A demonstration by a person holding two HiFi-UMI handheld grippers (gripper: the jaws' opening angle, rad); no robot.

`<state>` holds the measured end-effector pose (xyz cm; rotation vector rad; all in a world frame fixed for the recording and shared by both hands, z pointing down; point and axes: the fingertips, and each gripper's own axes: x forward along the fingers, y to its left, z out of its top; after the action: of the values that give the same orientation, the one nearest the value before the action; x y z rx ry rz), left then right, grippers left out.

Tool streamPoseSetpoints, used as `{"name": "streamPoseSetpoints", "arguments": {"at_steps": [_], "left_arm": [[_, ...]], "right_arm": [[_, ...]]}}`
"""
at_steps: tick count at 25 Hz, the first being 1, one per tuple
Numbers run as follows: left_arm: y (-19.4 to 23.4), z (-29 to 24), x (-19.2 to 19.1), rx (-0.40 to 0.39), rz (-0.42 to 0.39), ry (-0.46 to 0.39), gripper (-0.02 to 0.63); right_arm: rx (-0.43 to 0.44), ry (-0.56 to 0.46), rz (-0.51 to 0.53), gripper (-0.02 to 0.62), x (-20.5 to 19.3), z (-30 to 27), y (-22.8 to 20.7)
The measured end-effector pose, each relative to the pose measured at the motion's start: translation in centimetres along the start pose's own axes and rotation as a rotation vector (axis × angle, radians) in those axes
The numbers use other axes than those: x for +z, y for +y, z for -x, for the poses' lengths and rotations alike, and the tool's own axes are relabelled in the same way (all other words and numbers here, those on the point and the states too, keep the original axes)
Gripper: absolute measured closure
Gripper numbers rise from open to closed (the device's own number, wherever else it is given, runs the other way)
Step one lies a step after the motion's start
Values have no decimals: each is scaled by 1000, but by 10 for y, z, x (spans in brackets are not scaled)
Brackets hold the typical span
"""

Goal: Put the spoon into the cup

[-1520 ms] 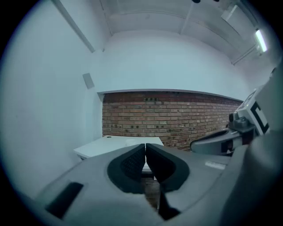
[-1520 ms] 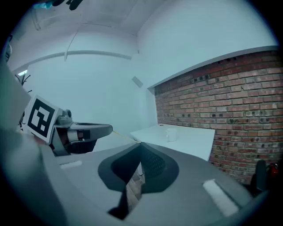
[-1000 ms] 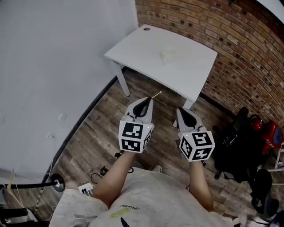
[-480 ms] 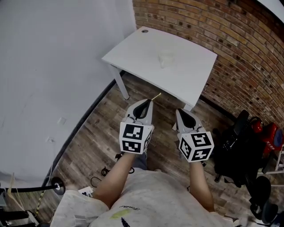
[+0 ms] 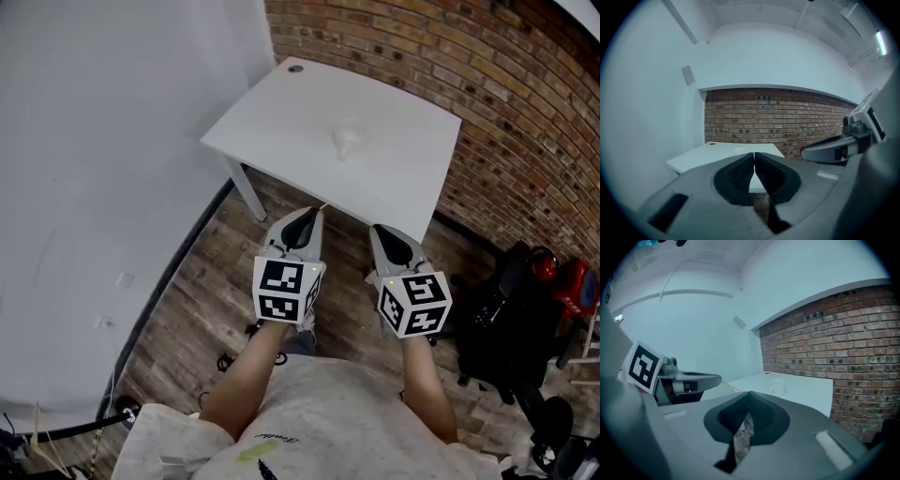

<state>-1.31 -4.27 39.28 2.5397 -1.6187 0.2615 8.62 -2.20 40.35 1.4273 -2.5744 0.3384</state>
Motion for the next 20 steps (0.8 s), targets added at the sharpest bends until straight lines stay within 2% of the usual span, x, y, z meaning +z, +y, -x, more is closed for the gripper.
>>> {"name": "streamPoseSetpoints", "arguments": {"at_steps": [13, 20], "left_arm": [[88, -98, 19, -118, 12, 25, 601], [122, -133, 27, -169, 11, 23, 601]], "right_arm": [[-91, 45, 6, 586, 40, -121, -22], [-137, 57, -14, 586, 51, -163, -26]]}}
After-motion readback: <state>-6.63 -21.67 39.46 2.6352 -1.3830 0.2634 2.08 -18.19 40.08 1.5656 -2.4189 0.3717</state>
